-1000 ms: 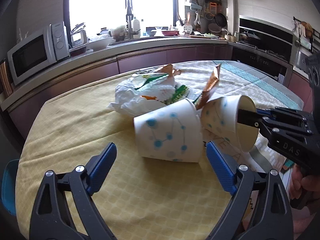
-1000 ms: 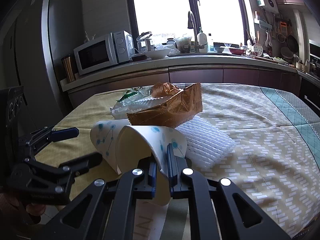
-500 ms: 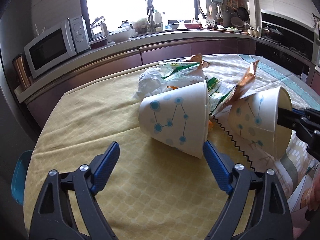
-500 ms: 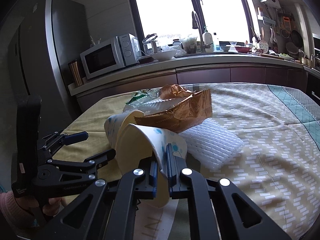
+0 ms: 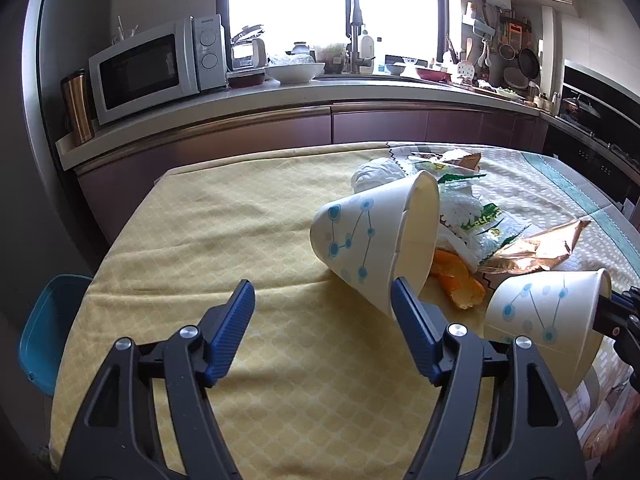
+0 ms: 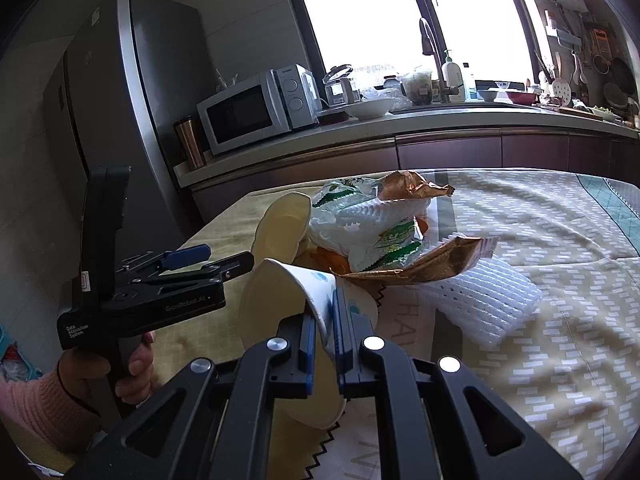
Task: Collect trash
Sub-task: 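Grasp the second white paper cup with the left tool while the right tool holds its cup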
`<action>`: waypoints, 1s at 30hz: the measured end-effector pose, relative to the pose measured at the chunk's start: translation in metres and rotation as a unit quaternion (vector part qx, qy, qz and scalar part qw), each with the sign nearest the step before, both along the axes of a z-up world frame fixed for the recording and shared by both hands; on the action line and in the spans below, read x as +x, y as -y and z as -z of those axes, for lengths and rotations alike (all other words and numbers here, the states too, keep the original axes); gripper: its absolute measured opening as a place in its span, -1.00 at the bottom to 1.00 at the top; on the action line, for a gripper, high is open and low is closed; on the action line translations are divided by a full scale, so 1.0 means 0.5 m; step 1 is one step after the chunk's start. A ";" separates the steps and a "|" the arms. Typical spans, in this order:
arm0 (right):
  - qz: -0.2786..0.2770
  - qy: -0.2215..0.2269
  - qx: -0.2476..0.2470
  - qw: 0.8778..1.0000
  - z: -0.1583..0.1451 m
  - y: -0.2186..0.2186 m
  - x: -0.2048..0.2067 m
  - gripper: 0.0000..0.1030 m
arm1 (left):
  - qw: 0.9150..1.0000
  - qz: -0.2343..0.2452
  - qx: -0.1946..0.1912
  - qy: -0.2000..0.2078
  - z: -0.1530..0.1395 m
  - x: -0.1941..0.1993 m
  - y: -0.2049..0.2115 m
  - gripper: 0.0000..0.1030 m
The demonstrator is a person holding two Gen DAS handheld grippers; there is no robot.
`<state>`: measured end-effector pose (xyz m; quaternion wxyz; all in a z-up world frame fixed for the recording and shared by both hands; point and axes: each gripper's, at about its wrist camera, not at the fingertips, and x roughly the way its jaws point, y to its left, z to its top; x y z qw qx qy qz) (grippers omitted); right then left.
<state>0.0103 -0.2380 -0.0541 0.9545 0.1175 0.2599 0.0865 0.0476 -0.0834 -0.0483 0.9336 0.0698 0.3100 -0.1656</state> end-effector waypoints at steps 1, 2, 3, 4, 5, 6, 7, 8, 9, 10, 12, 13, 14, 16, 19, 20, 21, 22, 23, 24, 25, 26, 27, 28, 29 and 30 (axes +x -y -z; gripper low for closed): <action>-0.002 0.000 0.001 1.000 -0.001 0.000 0.001 -0.86 | 1.000 -0.006 0.000 0.000 -0.001 0.006 -0.002 0.38; -0.005 0.001 0.001 1.000 -0.002 -0.002 0.002 -0.86 | 1.000 -0.014 -0.001 -0.001 0.000 0.009 -0.005 0.38; -0.008 0.002 0.001 1.000 -0.004 -0.005 0.002 -0.86 | 1.000 -0.019 -0.005 -0.005 -0.001 0.014 -0.010 0.35; -0.009 0.004 0.001 1.000 -0.007 -0.006 0.004 -0.86 | 1.000 -0.020 -0.009 -0.007 -0.001 0.017 -0.014 0.25; -0.012 0.006 0.003 1.000 -0.010 -0.007 0.004 -0.86 | 1.000 -0.026 -0.010 -0.006 0.000 0.019 -0.018 0.18; -0.015 0.008 0.007 1.000 -0.012 -0.006 0.004 -0.86 | 1.000 -0.029 -0.011 -0.008 0.001 0.022 -0.022 0.07; -0.019 0.011 0.013 1.000 -0.015 -0.005 0.005 -0.86 | 0.999 -0.030 -0.012 -0.012 0.003 0.025 -0.026 0.00; -0.021 0.013 0.016 1.000 -0.017 -0.005 0.006 -0.86 | 0.999 -0.032 -0.015 -0.018 0.005 0.029 -0.030 -0.03; -0.023 0.014 0.017 0.999 -0.019 -0.006 0.008 -0.86 | 0.999 -0.031 -0.017 -0.021 0.006 0.031 -0.032 -0.03; -0.025 0.016 0.017 0.999 -0.022 -0.007 0.012 -0.86 | 0.999 -0.029 -0.016 -0.020 0.005 0.031 -0.033 -0.01; -0.027 0.019 0.016 0.999 -0.025 -0.010 0.016 -0.86 | 1.000 -0.023 -0.013 -0.009 0.003 0.024 -0.031 0.16; -0.029 0.019 0.016 0.999 -0.026 -0.011 0.019 -0.86 | 1.000 -0.021 -0.010 -0.003 0.000 0.021 -0.028 0.29; -0.030 0.020 0.017 0.999 -0.027 -0.011 0.021 -0.87 | 1.000 -0.017 -0.008 0.003 -0.003 0.019 -0.023 0.33; -0.032 0.020 0.019 0.999 -0.025 -0.010 0.024 -0.87 | 1.000 -0.011 0.008 0.016 -0.007 0.018 -0.008 0.33; -0.033 0.019 0.022 0.999 -0.023 -0.009 0.029 -0.87 | 1.000 -0.004 0.016 0.011 -0.003 0.028 0.005 -0.01; -0.033 0.018 0.024 0.999 -0.023 -0.008 0.031 -0.86 | 1.000 -0.004 0.015 0.004 0.001 0.034 0.005 -0.12; -0.034 0.018 0.026 0.999 -0.024 -0.008 0.033 -0.86 | 1.000 -0.005 0.013 -0.003 0.005 0.039 0.003 -0.45; -0.036 0.018 0.027 0.999 -0.025 -0.008 0.035 -0.86 | 1.000 -0.006 0.009 -0.010 0.009 0.043 -0.001 -0.81; -0.039 0.019 0.028 0.999 -0.029 -0.009 0.038 -0.87 | 1.000 -0.006 0.005 -0.016 0.010 0.046 -0.006 -0.91; -0.042 0.020 0.027 0.999 -0.033 -0.010 0.043 -0.88 | 1.000 -0.006 0.000 -0.020 0.011 0.047 -0.012 -0.92; -0.047 0.022 0.026 0.998 -0.038 -0.013 0.047 -0.89 | 1.000 -0.006 -0.003 -0.020 0.008 0.045 -0.019 -0.93; -0.051 0.024 0.026 0.998 -0.045 -0.017 0.051 -0.89 | 1.000 -0.005 -0.006 -0.017 0.004 0.042 -0.025 -0.93; -0.057 0.026 0.026 0.998 -0.051 -0.022 0.057 -0.91 | 1.000 -0.003 -0.011 -0.014 -0.002 0.037 -0.034 -0.93; -0.062 0.027 0.026 0.997 -0.055 -0.026 0.062 -0.92 | 1.000 -0.001 -0.016 -0.011 -0.008 0.033 -0.045 -0.93; -0.068 0.029 0.026 0.997 -0.061 -0.032 0.068 -0.92 | 1.000 -0.002 -0.018 -0.007 -0.015 0.028 -0.057 -0.93; -0.075 0.030 0.028 0.996 -0.066 -0.040 0.075 -0.93 | 1.000 -0.005 -0.019 -0.004 -0.022 0.025 -0.070 -0.93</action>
